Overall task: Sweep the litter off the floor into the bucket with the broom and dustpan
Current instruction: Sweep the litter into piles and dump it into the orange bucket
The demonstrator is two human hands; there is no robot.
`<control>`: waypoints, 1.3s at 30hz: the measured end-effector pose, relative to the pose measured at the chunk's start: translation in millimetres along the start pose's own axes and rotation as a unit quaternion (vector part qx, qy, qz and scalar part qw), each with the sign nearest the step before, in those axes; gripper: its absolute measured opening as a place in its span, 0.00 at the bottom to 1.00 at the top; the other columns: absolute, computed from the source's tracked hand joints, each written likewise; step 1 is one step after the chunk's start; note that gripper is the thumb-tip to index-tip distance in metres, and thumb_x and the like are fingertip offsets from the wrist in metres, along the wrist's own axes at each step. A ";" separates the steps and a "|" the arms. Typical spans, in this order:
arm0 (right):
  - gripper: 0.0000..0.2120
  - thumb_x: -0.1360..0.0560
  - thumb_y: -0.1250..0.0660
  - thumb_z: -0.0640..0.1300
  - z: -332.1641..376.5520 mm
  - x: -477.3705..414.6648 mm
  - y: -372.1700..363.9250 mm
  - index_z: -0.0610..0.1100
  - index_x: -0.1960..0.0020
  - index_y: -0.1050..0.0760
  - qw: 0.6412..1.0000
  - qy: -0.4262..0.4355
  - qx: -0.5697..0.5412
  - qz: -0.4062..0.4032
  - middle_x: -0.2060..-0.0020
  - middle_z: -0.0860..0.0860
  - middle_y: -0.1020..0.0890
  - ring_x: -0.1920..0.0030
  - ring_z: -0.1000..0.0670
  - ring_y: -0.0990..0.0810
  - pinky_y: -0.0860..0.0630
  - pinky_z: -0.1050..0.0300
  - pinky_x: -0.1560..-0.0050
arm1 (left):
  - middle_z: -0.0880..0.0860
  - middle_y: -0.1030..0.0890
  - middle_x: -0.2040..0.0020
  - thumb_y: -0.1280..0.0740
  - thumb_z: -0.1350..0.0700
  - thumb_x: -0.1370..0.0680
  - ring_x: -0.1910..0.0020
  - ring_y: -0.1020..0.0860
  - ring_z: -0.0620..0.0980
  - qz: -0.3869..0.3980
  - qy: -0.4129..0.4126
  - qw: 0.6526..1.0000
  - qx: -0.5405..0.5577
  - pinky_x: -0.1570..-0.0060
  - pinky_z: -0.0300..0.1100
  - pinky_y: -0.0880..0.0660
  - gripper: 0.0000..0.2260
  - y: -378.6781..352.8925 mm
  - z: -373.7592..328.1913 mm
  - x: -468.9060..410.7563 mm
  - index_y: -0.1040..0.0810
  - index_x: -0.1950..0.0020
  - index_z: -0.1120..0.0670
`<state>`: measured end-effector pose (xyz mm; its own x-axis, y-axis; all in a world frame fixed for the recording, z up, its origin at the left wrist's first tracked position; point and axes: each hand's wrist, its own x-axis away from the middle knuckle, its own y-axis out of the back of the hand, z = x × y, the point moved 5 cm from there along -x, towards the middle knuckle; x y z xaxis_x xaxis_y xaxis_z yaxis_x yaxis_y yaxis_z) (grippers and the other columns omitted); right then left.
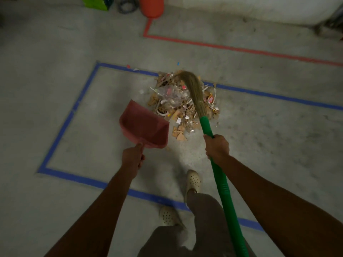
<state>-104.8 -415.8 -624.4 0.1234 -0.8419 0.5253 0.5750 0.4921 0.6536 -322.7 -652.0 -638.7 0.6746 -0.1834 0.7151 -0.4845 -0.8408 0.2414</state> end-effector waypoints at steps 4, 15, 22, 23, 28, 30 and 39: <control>0.16 0.21 0.35 0.55 21.4 16.3 15.3 0.41 0.52 0.23 0.999 0.003 -0.041 0.022 0.63 0.45 0.16 0.68 0.48 0.17 0.16 0.52 0.63 | 0.58 0.25 0.69 0.34 0.49 0.19 0.85 0.35 0.44 -0.009 -0.002 1.000 0.015 0.82 0.31 0.42 0.17 21.6 -13.9 18.9 0.24 0.61 0.61; 0.16 0.20 0.34 0.54 80.8 -25.0 24.9 0.40 0.52 0.23 0.994 -0.030 -0.075 0.076 0.64 0.45 0.17 0.69 0.49 0.20 0.17 0.51 0.60 | 0.58 0.24 0.69 0.33 0.50 0.19 0.83 0.34 0.45 -0.030 0.010 0.999 0.022 0.80 0.33 0.40 0.15 25.5 -86.3 -2.7 0.24 0.59 0.59; 0.13 0.21 0.33 0.50 126.5 -76.4 -4.5 0.40 0.51 0.23 0.991 -0.056 -0.063 0.102 0.65 0.45 0.17 0.70 0.49 0.20 0.20 0.55 0.65 | 0.58 0.25 0.69 0.33 0.50 0.19 0.82 0.35 0.45 -0.034 0.015 0.999 0.011 0.81 0.35 0.41 0.14 11.3 -150.6 -63.9 0.24 0.59 0.59; 0.12 0.21 0.33 0.50 135.8 -79.6 -10.7 0.40 0.51 0.23 0.991 -0.059 -0.062 0.106 0.65 0.45 0.18 0.70 0.49 0.20 0.20 0.55 0.66 | 0.58 0.25 0.68 0.33 0.50 0.19 0.81 0.35 0.46 -0.034 0.016 0.999 0.012 0.81 0.35 0.41 0.14 13.5 -158.8 -71.2 0.24 0.59 0.59; 0.13 0.23 0.31 0.49 197.8 -93.2 -52.7 0.39 0.51 0.22 0.990 -0.059 -0.048 0.120 0.68 0.46 0.19 0.72 0.49 0.22 0.23 0.57 0.69 | 0.58 0.24 0.68 0.32 0.49 0.20 0.80 0.35 0.47 -0.033 0.016 0.999 0.013 0.80 0.33 0.41 0.16 41.3 -201.7 -118.9 0.25 0.60 0.60; 0.13 0.24 0.30 0.49 229.2 -101.1 -74.6 0.37 0.52 0.22 0.990 -0.057 -0.040 0.120 0.70 0.44 0.19 0.74 0.47 0.21 0.22 0.56 0.70 | 0.58 0.24 0.67 0.32 0.48 0.20 0.79 0.34 0.48 -0.033 0.015 0.999 0.013 0.79 0.33 0.41 0.16 59.6 -220.9 -147.0 0.24 0.60 0.60; 0.12 0.22 0.31 0.46 401.1 -119.0 -178.8 0.36 0.55 0.23 0.990 -0.086 -0.059 0.094 0.71 0.43 0.20 0.75 0.46 0.23 0.25 0.54 0.70 | 0.59 0.24 0.68 0.33 0.52 0.19 0.78 0.34 0.49 0.012 0.006 1.000 -0.012 0.83 0.35 0.41 0.14 164.9 -339.5 -294.8 0.24 0.59 0.61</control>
<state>-546.7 -314.8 -585.3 0.1025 -0.6828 0.7234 0.6474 0.5979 0.4726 -790.6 -563.7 -587.0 0.6566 -0.1967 0.7281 -0.5137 -0.8235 0.2408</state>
